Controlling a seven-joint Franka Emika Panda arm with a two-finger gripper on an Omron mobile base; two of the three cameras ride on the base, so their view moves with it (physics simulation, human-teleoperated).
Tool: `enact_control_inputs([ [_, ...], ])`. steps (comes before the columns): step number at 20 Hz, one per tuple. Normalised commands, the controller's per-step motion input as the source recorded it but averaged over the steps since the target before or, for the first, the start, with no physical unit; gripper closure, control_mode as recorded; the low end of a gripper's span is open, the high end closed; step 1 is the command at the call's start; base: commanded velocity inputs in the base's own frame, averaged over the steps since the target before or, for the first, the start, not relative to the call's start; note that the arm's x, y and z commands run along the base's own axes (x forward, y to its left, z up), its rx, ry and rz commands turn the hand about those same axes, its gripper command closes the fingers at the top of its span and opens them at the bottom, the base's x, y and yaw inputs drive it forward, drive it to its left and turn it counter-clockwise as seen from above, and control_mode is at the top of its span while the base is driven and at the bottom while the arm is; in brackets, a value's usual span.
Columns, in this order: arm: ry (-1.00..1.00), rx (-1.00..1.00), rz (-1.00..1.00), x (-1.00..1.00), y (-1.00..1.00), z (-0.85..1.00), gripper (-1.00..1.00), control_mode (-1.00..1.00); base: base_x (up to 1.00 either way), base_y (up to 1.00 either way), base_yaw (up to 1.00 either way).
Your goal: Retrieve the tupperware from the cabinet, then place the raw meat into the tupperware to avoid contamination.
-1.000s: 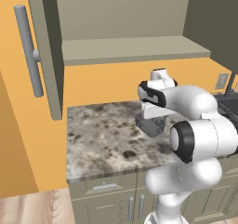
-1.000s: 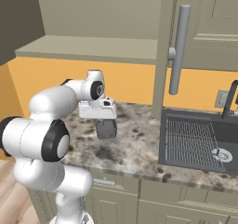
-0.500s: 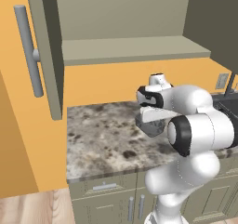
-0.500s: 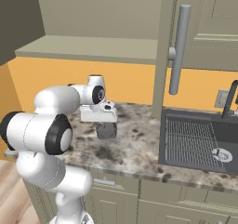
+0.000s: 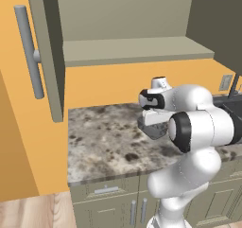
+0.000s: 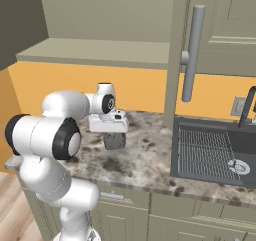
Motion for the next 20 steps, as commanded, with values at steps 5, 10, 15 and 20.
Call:
enact_control_inputs([
  [5, 0.0, 0.0, 0.0, 0.0, -0.08, -0.05, 1.0, -1.0, 0.0, 0.0, 0.0],
  [10, 0.0, 0.0, 0.0, 0.0, -0.05, -0.05, -1.0, -1.0, 0.0, 0.0, 0.0],
  [15, 0.0, 0.0, 0.0, 0.0, -0.04, -0.06, -1.0, -1.0, 0.0, 0.0, 0.0],
  [20, 0.0, 0.0, 0.0, 0.0, -0.04, -0.03, -1.0, -1.0, 0.0, 0.0, 0.0],
])
